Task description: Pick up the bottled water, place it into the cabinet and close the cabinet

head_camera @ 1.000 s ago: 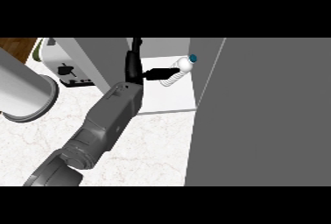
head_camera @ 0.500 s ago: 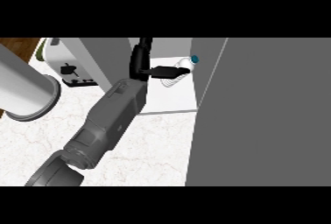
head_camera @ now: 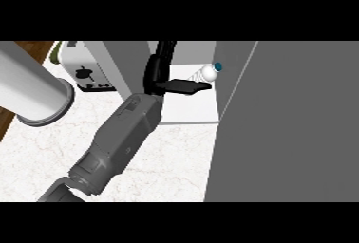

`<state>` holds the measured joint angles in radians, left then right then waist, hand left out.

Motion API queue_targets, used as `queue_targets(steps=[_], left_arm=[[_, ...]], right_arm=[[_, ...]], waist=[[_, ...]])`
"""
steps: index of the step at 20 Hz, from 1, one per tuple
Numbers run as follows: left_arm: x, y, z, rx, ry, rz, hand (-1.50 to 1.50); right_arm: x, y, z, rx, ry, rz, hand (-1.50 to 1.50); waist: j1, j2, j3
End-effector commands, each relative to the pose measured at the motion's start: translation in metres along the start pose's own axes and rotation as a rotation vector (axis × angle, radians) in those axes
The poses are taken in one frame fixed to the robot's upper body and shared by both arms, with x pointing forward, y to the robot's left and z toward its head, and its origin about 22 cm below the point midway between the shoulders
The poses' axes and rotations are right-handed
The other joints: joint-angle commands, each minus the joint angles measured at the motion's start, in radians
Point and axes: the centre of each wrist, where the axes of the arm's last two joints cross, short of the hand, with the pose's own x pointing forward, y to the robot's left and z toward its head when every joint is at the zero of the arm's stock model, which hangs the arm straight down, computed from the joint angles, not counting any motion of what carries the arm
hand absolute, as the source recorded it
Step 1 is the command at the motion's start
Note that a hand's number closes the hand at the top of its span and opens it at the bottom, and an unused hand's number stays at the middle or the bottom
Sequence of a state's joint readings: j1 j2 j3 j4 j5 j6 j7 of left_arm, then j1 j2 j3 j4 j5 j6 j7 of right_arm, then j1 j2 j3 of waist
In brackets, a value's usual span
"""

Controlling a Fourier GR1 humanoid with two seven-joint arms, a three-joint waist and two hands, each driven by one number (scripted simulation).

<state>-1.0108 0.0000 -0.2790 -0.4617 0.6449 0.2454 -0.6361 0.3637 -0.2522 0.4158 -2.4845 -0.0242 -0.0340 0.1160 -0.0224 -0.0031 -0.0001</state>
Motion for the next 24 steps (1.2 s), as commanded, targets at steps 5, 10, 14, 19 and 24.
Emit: queue_targets(steps=[5, 10, 14, 19, 24], left_arm=[[-0.014, -0.006, 0.063, -0.024, 0.034, 0.081, 1.50], [0.008, 0.010, 0.082, -0.014, 0.037, 0.086, 1.50], [0.011, 0.031, 0.123, -0.030, 0.072, 0.076, 1.50], [0.032, 0.064, 0.167, -0.022, 0.024, 0.049, 1.50], [0.047, 0.082, 0.208, 0.017, 0.019, 0.068, 1.50]], right_arm=[[0.039, -0.001, 0.010, 0.004, -0.029, 0.031, -1.50], [0.025, -0.001, 0.003, 0.114, 0.000, 0.139, -1.50], [0.037, 0.002, 0.004, 0.222, 0.077, 0.146, 1.50], [0.035, 0.021, 0.002, 0.317, 0.145, 0.056, 1.50], [0.028, 0.045, -0.007, 0.363, 0.120, -0.014, 1.50]], waist=[[0.032, -0.009, 0.000], [0.043, -0.010, 0.000], [0.053, -0.012, -0.001], [0.047, -0.007, -0.002], [0.033, -0.003, -0.001]])
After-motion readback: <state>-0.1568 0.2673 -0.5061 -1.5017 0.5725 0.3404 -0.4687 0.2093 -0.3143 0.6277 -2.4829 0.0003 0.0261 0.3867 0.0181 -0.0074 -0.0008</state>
